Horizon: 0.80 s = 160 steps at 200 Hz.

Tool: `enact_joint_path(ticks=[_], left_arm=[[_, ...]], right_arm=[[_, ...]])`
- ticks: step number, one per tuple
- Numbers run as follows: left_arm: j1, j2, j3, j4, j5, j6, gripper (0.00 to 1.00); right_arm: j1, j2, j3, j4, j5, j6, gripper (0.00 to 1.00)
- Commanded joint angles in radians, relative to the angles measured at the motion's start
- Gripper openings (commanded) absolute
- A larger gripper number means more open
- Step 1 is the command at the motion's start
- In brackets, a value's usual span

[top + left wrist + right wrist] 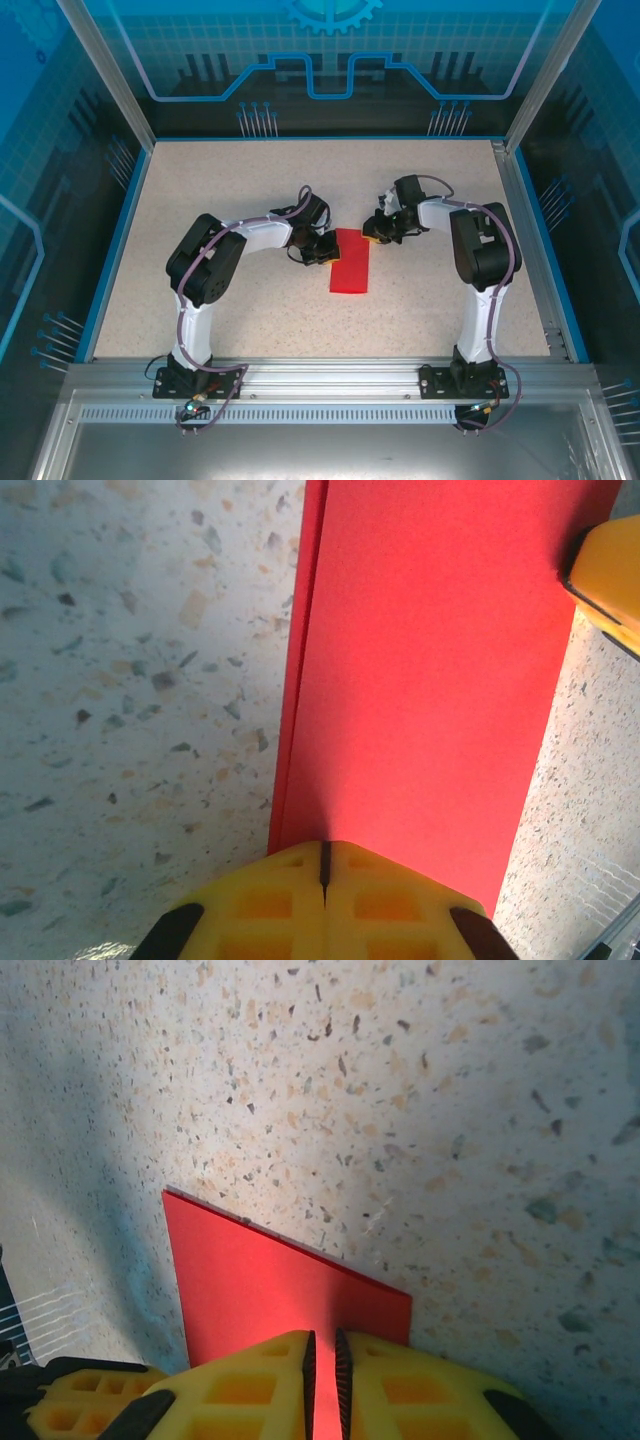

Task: Fold a paper plane with a square sheet of paper (pick it up from the middle)
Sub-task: First fold in half a square sheet of paper at the center of the table.

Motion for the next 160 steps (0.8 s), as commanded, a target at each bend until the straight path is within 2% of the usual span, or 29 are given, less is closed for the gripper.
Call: enact_joint_path(ticks=[1, 30, 55, 132, 160], left_arm=[[-0.009, 0.065, -0.039, -0.088, -0.043, 0.008, 0.0], [-0.01, 0.062, -0.041, -0.09, -0.046, 0.01, 0.0], [-0.009, 0.066, -0.037, -0.091, -0.047, 0.01, 0.0], [-0.01, 0.066, -0.033, -0.1, -0.049, 0.016, 0.0], [-0.01, 0.069, -0.035, -0.096, -0.049, 0.011, 0.0]], right_arm=[[0.001, -0.039, 0.007, -0.038, -0.023, -0.017, 0.18], [-0.023, -0.106, -0.014, 0.034, -0.084, 0.025, 0.19], [-0.022, -0.051, 0.027, 0.037, -0.101, 0.035, 0.17], [-0.016, 0.054, 0.033, -0.004, 0.005, -0.002, 0.18], [-0.009, 0.011, 0.047, -0.033, -0.042, -0.027, 0.19]])
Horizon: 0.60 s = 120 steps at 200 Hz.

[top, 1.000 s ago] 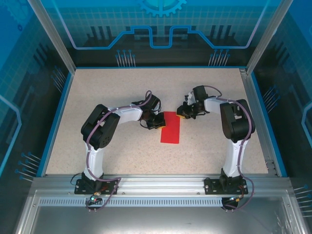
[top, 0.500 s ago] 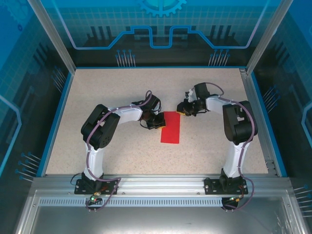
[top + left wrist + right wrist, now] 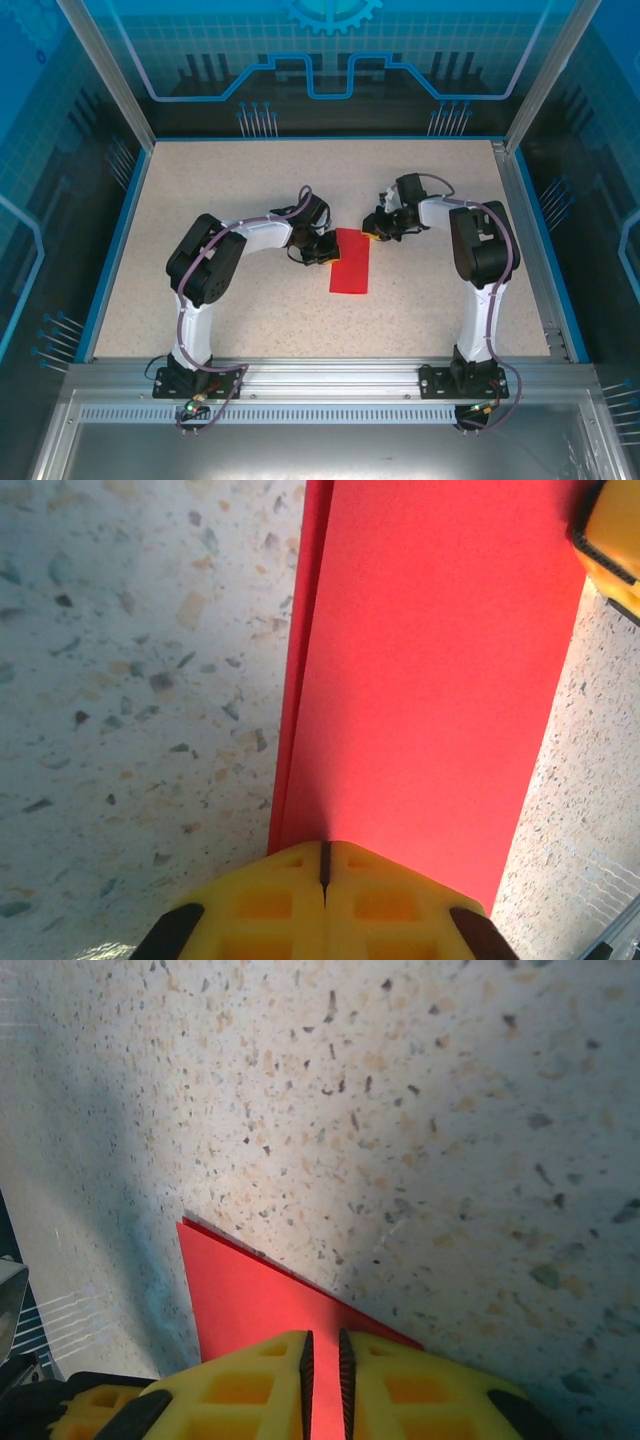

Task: Fold a paper plane with a square sheet of paper (pick it up from the middle)
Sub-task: First fold in half a square sheet of paper at the center of the table.

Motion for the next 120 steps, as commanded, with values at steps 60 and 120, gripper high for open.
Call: enact_joint_path(ticks=[60, 120], left_arm=[[-0.01, 0.07, -0.027, -0.098, -0.049, 0.007, 0.0], [-0.009, 0.077, 0.003, -0.116, -0.046, 0.015, 0.0]], right_arm=[[0.034, -0.266, -0.171, -0.004, -0.068, 0.011, 0.18], [0.147, -0.398, -0.436, 0.089, -0.067, 0.09, 0.15]])
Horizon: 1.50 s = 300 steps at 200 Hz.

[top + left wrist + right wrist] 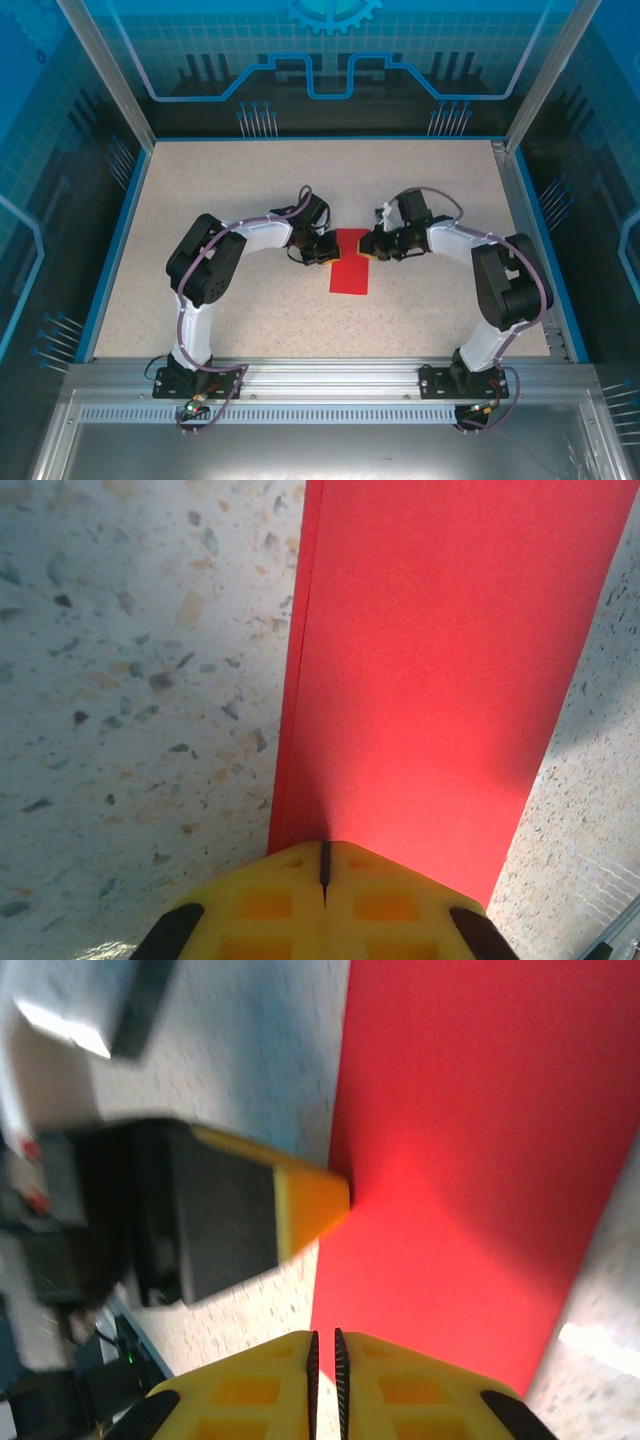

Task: Fold a paper plane with a square sheet of paper (pick it up from the middle)
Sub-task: First fold in half a square sheet of paper at the center of the table.

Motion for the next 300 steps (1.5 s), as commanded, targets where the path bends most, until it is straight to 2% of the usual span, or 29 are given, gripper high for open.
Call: enact_joint_path(ticks=[1, 37, 56, 106, 133, 166, 186, 198, 222, 275, 300], left_arm=[[-0.01, 0.075, -0.004, -0.108, -0.046, 0.014, 0.0], [-0.01, 0.075, -0.007, -0.106, -0.045, 0.015, 0.0], [-0.009, 0.074, -0.008, -0.106, -0.042, 0.013, 0.0], [-0.009, 0.063, -0.018, -0.105, -0.049, 0.013, 0.0], [-0.01, 0.055, -0.021, -0.099, -0.043, 0.014, 0.0], [-0.01, 0.007, -0.027, -0.078, -0.025, 0.019, 0.0], [-0.01, -0.039, -0.029, -0.064, -0.019, 0.022, 0.09], [-0.009, -0.067, -0.029, -0.063, -0.022, 0.018, 0.19], [0.005, -0.113, -0.044, -0.047, -0.013, 0.006, 0.29], [0.078, -0.144, -0.132, 0.067, 0.107, -0.062, 0.36], [0.087, -0.143, -0.134, 0.073, 0.12, -0.069, 0.37]], right_arm=[[0.039, -0.034, -0.093, 0.05, -0.012, 0.056, 0.15], [0.081, -0.039, -0.154, 0.057, -0.024, 0.047, 0.15], [0.097, -0.014, -0.167, 0.006, 0.04, 0.009, 0.16], [0.097, 0.007, -0.213, 0.005, 0.081, -0.018, 0.16], [0.095, -0.053, -0.199, 0.003, 0.071, -0.013, 0.18], [0.068, -0.155, -0.146, -0.088, 0.209, -0.016, 0.27], [0.065, -0.156, -0.105, -0.132, 0.297, -0.01, 0.3], [0.065, -0.138, -0.078, -0.137, 0.298, 0.007, 0.33], [0.078, -0.104, -0.04, -0.126, 0.296, 0.04, 0.35], [0.093, -0.054, -0.002, -0.094, 0.279, 0.061, 0.37], [0.099, -0.028, 0.023, -0.086, 0.262, 0.061, 0.37]])
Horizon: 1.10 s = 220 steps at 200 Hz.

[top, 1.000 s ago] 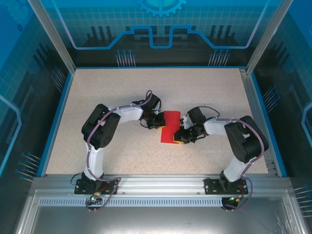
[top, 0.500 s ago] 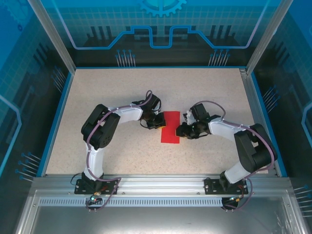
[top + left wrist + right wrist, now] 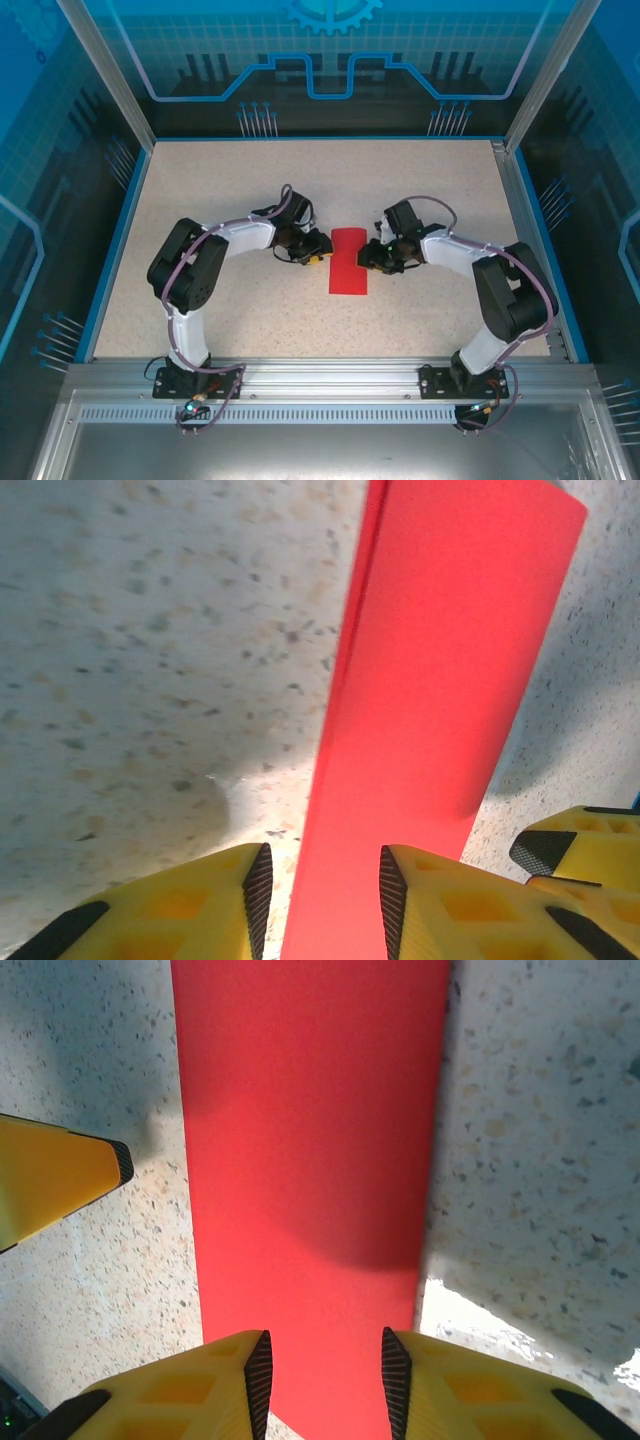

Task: Fold a paper plane with a square sheet of paper (pick it up from the middle)
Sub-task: First fold in half a square sheet of paper at the center of the table.

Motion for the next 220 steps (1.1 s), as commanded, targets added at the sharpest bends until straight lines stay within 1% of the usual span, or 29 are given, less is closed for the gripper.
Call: enact_joint_path(ticks=[1, 25, 60, 118, 166, 220], left_arm=[[0.008, -0.024, -0.014, 0.033, 0.059, -0.029, 0.37], [0.009, -0.021, -0.015, 0.042, 0.061, -0.036, 0.38], [0.008, -0.016, -0.016, 0.043, 0.058, -0.041, 0.38], [0.009, -0.016, -0.025, 0.029, 0.055, -0.037, 0.38], [0.007, -0.01, -0.011, 0.02, 0.063, -0.041, 0.42], [-0.012, 0.019, 0.034, -0.007, 0.075, -0.033, 0.48]], right_arm=[[0.017, 0.029, 0.043, 0.004, -0.019, 0.013, 0.37], [0.017, 0.053, 0.069, -0.033, 0.016, 0.005, 0.37], [0.017, 0.095, 0.075, -0.004, -0.017, 0.008, 0.37], [0.018, 0.122, 0.053, -0.023, 0.044, 0.001, 0.37], [0.019, 0.137, 0.046, -0.07, 0.099, -0.011, 0.35], [0.019, 0.131, 0.01, -0.04, 0.104, 0.026, 0.32]])
